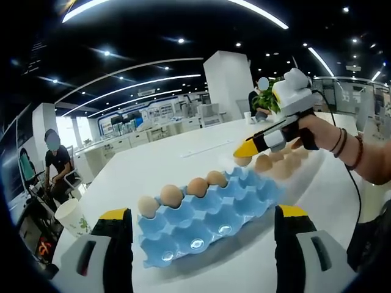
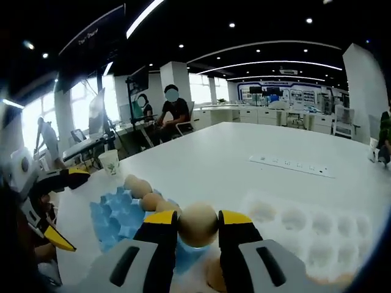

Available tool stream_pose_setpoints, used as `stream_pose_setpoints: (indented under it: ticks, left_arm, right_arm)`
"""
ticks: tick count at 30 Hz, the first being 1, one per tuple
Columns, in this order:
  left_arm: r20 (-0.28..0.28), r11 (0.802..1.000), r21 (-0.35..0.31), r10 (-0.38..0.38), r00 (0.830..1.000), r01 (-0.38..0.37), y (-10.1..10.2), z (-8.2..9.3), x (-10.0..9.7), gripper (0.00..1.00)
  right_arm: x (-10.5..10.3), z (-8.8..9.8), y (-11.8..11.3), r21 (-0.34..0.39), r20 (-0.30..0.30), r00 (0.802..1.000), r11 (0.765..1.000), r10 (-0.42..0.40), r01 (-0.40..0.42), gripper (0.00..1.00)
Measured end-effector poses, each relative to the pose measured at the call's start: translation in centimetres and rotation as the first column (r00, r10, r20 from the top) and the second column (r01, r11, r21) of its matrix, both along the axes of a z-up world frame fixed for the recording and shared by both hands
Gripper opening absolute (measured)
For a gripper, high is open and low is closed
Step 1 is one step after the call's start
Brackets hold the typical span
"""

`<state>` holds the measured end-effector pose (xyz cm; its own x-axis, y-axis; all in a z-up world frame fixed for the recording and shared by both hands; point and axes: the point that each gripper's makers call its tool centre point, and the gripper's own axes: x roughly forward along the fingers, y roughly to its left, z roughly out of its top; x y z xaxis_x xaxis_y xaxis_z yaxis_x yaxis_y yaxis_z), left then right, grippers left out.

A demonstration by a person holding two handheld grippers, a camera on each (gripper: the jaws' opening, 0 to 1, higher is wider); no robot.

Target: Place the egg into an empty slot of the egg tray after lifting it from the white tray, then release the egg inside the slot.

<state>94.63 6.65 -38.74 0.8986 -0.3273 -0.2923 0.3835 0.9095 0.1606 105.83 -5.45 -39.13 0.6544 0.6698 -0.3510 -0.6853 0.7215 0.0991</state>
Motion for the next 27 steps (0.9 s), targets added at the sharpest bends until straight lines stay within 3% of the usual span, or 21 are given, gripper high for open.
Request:
stream_pose_setpoints:
  ticks: [14,19,24,27]
  left_arm:
    - [-0.004,1.000,0.001,-0.009,1.000,0.009,-0.5,0.0,-0.3,0.99]
    - [-0.009,1.000,0.001,-0.008,1.000,0.008,-0.3,-0.1,-0.2,0.98]
    - [-0.019,1.000,0.012,-0.007,1.000,0.008,-0.2,-0.2,-0.2,0.98]
    - [-0.018,1.000,0.007,-0.008,1.000,0.008,-0.2,-0.1,-0.1,0.98]
  right_arm:
    - [0.4,-1.5,0.8,-0.056,-0.006,1.000,0.998,0.006,-0.006,0.27]
    - [0.8,-2.3,0.9,-0.109,0.002,1.000,0.994,0.007,-0.007,0.27]
    - [1.0,-2.0,1.1,-0.108,0.005,1.000,0.994,0.022,-0.021,0.27]
    - [1.1,-2.2,1.2,-0.153,0.019,0.999,0.988,0.038,-0.034,0.27]
